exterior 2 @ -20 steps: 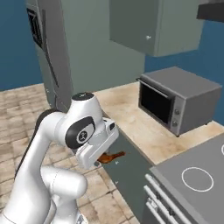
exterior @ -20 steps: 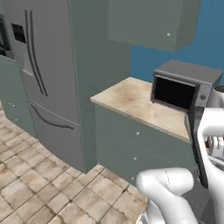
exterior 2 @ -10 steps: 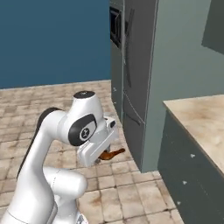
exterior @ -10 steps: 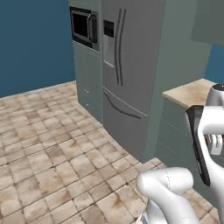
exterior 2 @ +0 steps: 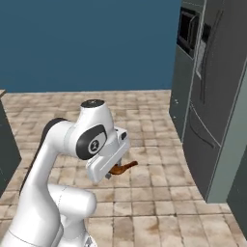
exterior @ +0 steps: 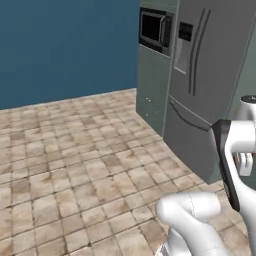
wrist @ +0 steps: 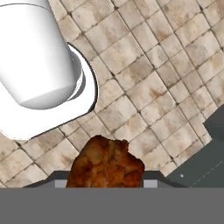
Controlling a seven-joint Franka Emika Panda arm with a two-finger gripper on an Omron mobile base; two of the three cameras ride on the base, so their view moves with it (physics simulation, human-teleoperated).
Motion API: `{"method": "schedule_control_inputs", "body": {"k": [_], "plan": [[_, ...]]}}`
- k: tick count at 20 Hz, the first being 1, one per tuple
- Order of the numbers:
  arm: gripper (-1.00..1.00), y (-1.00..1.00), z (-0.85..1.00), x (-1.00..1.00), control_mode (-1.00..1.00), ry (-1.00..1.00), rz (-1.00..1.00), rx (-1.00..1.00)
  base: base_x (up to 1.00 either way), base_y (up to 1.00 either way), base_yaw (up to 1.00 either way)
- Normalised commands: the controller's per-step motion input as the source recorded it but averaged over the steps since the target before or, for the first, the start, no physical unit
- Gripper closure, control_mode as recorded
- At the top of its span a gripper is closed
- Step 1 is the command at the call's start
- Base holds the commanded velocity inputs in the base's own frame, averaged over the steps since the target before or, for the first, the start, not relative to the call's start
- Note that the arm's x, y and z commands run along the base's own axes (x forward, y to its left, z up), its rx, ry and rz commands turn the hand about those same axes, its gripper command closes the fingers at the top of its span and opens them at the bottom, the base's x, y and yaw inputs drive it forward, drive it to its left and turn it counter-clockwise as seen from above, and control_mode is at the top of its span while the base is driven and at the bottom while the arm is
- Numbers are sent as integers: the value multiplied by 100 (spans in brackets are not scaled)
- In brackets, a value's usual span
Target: Take the chicken drumsticks from the pan and place one on each plate on the dining counter.
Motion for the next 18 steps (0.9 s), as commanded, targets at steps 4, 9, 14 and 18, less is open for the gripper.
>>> {"method": "schedule_control_inputs", "body": {"k": [4,9,14,18], "plan": [[100,0,0,0,100,0,0,0,51,49,28],[100,0,0,0,100,0,0,0,88,8,23],[100,0,0,0,100,0,0,0,100,0,21],[100,0,0,0,100,0,0,0,100,0,25]]}}
